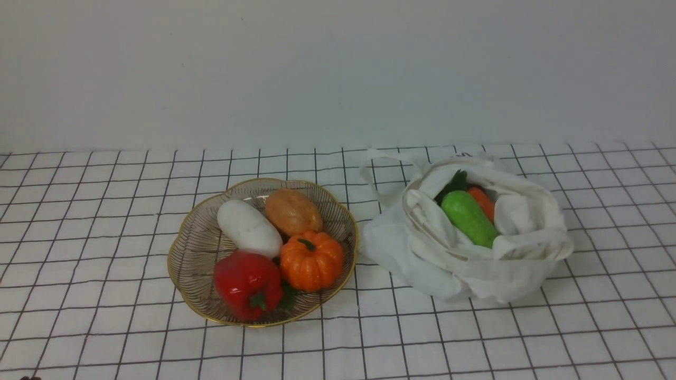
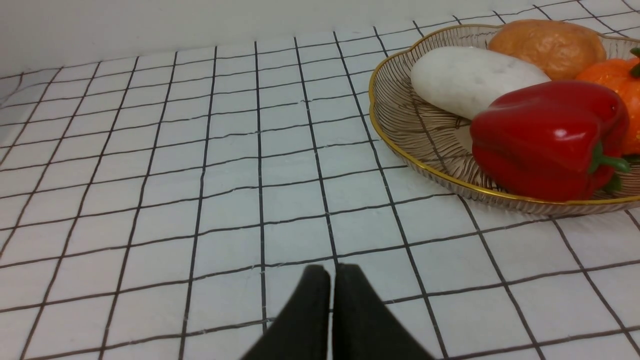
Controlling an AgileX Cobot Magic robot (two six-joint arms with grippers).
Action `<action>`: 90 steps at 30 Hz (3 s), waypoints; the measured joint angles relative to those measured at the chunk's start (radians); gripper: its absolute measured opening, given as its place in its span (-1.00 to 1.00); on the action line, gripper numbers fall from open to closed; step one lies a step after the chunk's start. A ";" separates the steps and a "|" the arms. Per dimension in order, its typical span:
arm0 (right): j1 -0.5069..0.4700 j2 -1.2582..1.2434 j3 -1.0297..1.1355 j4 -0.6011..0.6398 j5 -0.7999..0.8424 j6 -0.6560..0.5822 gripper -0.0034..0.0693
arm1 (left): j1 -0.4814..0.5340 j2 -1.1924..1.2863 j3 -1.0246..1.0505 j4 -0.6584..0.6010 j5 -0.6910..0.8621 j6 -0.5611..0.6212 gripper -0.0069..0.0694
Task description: Take vegetables from bag on white checkered tablecloth place on plate.
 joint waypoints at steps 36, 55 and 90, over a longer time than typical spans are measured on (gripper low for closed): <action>-0.442 0.000 0.404 0.133 0.227 -0.270 -0.95 | 0.000 0.000 0.000 0.000 0.000 0.000 -0.84; -0.530 0.000 0.402 0.133 0.237 -0.263 -0.95 | 0.000 0.000 0.000 0.000 0.000 0.000 -0.84; -0.530 0.000 0.402 0.133 0.238 -0.263 -0.95 | 0.000 0.000 0.000 0.000 0.000 0.000 -0.84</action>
